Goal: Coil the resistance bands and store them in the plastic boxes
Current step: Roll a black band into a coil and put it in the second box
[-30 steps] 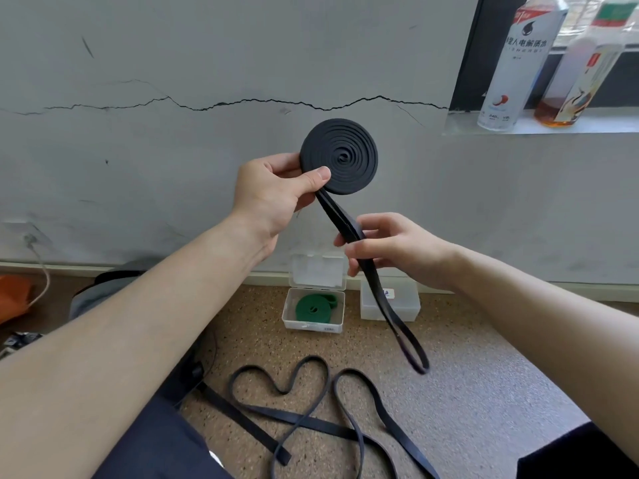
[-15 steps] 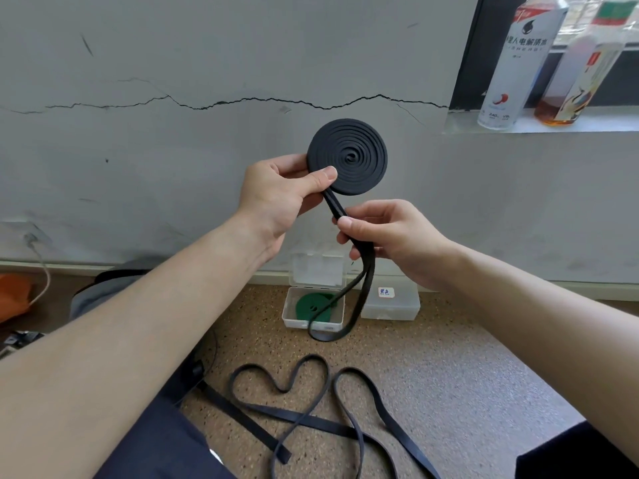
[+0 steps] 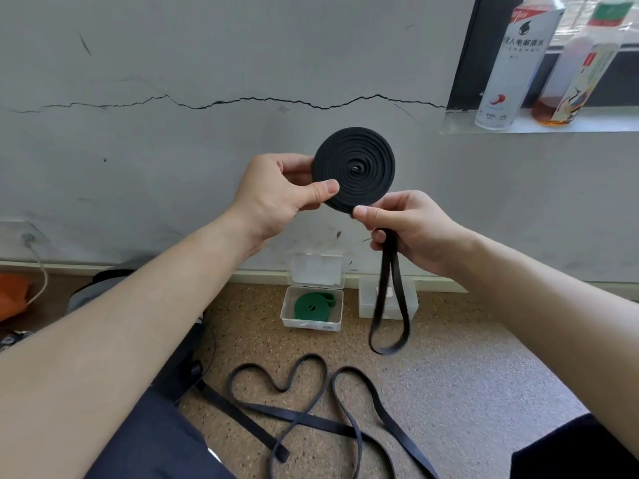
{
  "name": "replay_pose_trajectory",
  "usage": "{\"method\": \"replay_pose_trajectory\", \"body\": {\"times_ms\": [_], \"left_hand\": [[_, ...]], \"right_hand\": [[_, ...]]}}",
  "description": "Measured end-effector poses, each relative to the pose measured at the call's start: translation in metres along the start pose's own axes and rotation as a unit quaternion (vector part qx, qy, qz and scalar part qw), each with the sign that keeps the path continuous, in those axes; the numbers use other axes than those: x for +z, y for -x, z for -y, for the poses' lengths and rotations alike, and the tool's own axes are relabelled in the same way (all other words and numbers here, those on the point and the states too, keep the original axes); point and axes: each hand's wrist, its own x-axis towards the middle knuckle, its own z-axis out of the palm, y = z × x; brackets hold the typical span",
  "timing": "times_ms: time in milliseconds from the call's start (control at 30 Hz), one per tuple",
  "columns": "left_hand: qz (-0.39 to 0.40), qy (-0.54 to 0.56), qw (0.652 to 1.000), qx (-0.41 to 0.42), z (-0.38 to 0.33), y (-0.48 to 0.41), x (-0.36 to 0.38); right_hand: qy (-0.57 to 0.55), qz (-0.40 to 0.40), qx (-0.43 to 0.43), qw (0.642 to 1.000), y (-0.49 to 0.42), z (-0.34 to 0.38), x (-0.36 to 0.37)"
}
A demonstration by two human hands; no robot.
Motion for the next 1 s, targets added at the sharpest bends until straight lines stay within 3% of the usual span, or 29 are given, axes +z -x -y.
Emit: {"method": "replay_pose_trajectory", "body": {"times_ms": [233, 333, 433, 500, 633, 1000], "left_hand": [[0.004, -0.067, 0.997, 0.040, -0.002, 0.001, -0.001], [-0.020, 0.048, 0.999, -0.009, 0.000, 0.004, 0.008], [-0.015, 0.214, 0.972, -0.096, 0.005, 0.012, 0.030], [-0.028, 0.236, 0.966, -0.105, 0.008, 0.013, 0.038], [-0.030, 0.188, 0.977, -0.096, 0.004, 0.009, 0.029], [0.010, 0.034, 0.999, -0.021, -0.007, 0.006, 0.001]], "right_hand": [[-0.007, -0.004, -0.021, 1.000, -0.001, -0.001, 0.002], [-0.036, -0.014, -0.036, 0.999, 0.000, 0.000, 0.007], [-0.066, -0.038, -0.038, 0.996, -0.001, 0.001, 0.016], [-0.077, -0.053, -0.034, 0.995, -0.001, -0.001, 0.021], [-0.044, -0.062, -0.030, 0.997, -0.001, -0.001, 0.021], [0.063, 0.013, -0.050, 0.997, 0.002, 0.007, -0.009]]}}
